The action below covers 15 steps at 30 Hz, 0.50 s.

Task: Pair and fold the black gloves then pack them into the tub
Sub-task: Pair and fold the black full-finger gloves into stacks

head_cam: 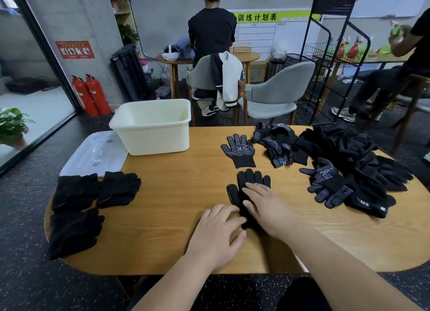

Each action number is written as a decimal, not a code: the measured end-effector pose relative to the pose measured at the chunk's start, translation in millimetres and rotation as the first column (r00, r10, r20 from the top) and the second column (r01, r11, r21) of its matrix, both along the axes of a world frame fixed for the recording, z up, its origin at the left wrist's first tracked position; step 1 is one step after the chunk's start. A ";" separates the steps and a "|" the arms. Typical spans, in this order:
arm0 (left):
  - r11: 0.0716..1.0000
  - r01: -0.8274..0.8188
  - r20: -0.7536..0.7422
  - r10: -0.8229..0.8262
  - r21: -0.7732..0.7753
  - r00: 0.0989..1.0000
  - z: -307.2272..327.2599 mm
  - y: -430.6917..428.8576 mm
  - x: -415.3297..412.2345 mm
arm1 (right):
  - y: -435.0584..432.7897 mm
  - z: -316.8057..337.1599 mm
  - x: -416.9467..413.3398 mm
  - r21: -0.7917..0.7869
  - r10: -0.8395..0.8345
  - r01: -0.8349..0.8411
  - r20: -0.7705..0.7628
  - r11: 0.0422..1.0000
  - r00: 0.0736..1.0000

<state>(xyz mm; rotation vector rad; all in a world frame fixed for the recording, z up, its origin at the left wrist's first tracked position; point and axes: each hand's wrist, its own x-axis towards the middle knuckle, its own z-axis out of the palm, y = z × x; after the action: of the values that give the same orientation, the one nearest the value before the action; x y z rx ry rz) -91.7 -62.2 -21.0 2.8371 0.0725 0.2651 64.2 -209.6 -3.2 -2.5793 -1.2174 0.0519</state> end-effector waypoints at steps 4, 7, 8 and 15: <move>1.000 -0.015 0.002 0.015 -0.012 1.000 -0.2 0.9 -0.2 | 17.5 4.9 29.1 -0.223 -0.107 0.093 -0.050 0.970 0.993; 1.000 -0.018 0.006 0.018 -0.012 1.000 -0.2 1.7 -0.3 | 25.4 2.2 30.0 -0.223 -0.100 0.103 0.025 0.969 0.995; 1.000 -0.021 0.003 0.021 -0.012 1.000 -0.7 2.2 0.2 | 27.5 -1.4 27.5 -0.250 -0.082 0.089 0.038 0.964 0.996; 0.996 -0.077 0.037 0.079 -0.043 0.996 1.6 1.7 1.2 | 51.7 -7.8 21.7 -0.204 -0.204 0.211 0.055 0.956 0.977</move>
<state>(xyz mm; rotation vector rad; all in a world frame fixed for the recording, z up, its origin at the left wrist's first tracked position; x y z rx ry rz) -90.5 -60.6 -19.5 2.7900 0.1790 0.3313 85.9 -157.8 -10.9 -2.8877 -0.9916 0.0973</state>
